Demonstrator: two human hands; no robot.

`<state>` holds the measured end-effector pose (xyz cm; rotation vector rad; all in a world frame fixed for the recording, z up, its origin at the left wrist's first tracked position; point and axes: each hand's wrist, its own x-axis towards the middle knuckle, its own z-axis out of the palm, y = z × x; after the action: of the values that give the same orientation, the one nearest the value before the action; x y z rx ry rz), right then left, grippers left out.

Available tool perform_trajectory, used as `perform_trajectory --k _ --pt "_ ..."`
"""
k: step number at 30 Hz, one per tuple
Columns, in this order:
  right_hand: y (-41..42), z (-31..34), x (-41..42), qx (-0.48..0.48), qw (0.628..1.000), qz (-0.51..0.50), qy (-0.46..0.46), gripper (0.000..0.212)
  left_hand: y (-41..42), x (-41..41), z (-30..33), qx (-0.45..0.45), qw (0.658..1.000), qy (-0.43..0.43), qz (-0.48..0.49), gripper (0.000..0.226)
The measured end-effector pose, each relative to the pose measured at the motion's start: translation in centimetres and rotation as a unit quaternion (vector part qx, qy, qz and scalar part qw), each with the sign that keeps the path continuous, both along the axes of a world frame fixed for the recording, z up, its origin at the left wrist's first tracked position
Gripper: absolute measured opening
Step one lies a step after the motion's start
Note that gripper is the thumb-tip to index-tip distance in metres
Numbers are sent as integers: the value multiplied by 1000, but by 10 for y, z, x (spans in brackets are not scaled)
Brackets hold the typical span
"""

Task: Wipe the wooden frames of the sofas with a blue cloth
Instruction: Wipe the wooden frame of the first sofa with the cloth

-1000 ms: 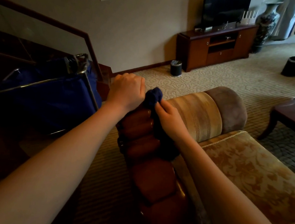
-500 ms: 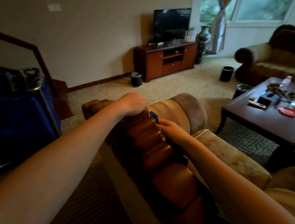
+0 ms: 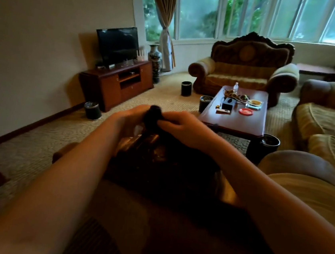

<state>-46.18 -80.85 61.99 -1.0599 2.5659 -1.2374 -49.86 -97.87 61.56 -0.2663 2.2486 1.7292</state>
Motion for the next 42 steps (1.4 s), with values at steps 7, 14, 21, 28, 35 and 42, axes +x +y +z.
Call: perform_trajectory --k 7,14,21,28,35,42 --pt "-64 -2 3 260 946 -119 156 34 -6 18 5 -16 999 18 -41 48" --pt "-64 -12 21 231 936 -205 166 28 -12 27 -14 -38 994 71 -80 32" --pt "-36 -41 47 52 944 -203 256 28 -6 56 -15 -22 965 173 -196 52" --pt "-58 -19 45 102 944 -229 215 29 -20 25 -13 36 954 134 -267 43" --pt "-116 -13 -15 380 861 -322 106 27 -53 -62 -27 -143 923 51 -354 16" --pt "-144 -16 -44 483 773 -411 -4 27 -63 -106 -41 -213 860 -33 -463 25"
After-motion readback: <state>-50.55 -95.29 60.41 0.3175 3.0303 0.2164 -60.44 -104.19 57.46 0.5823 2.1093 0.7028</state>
